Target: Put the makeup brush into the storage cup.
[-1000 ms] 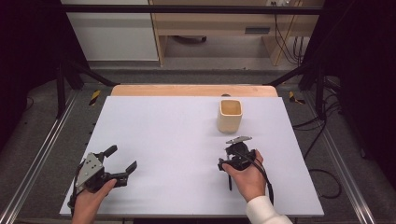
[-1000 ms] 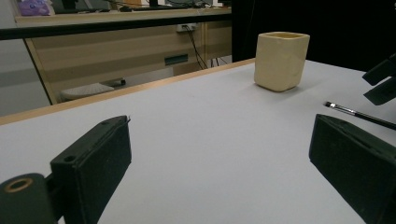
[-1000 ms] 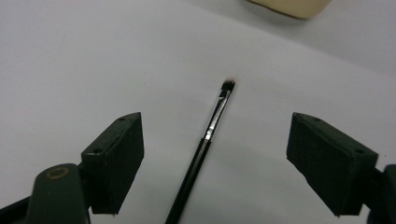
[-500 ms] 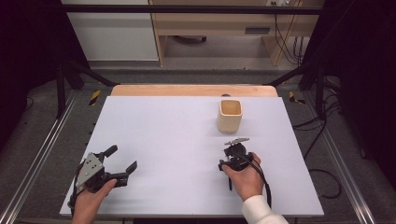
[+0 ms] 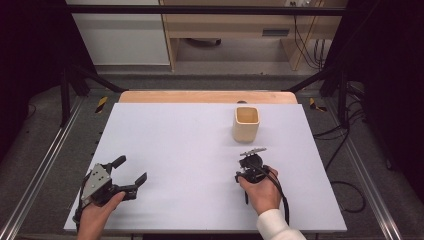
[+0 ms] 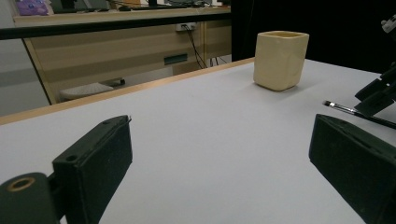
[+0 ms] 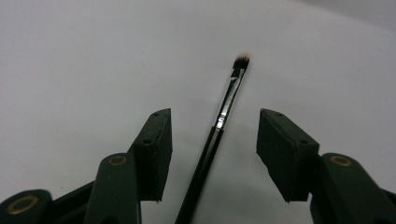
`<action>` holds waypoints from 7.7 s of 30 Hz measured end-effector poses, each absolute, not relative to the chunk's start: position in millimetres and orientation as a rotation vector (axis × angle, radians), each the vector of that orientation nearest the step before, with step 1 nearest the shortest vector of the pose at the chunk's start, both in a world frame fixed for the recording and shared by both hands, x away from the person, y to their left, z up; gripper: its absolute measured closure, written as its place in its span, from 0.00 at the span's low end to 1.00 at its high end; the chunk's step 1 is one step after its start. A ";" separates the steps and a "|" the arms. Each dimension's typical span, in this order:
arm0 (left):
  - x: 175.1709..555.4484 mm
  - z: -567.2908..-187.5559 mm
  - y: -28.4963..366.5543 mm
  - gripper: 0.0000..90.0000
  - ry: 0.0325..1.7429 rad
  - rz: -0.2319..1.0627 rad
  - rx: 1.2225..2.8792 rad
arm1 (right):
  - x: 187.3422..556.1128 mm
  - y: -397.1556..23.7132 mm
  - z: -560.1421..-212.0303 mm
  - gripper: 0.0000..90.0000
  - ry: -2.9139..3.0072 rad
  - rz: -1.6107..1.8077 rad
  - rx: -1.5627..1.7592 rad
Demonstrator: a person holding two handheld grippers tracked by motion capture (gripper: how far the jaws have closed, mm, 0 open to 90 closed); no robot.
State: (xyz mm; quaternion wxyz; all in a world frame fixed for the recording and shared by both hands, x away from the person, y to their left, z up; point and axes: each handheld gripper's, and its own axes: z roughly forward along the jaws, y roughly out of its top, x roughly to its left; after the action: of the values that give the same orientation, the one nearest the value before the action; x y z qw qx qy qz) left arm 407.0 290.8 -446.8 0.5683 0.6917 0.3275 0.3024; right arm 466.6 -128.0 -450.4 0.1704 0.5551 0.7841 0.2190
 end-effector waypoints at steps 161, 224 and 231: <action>408.8 -448.5 285.9 0.07 0.750 0.719 1.655 | 480.1 -199.5 -401.9 0.93 1.947 1.121 1.549; 405.9 -448.9 277.7 0.06 0.746 0.747 1.657 | 479.6 -208.4 -394.0 0.93 1.746 1.408 1.286; 405.7 -448.6 278.0 0.06 0.746 0.749 1.656 | 481.3 -206.6 -391.1 0.93 1.730 1.411 1.266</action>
State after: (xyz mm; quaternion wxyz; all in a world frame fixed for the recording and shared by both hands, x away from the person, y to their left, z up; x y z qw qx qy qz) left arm 405.7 278.0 -448.6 0.5553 0.7010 0.3158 0.3170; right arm 481.3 -206.6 -391.1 0.2837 0.4730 0.6465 0.5271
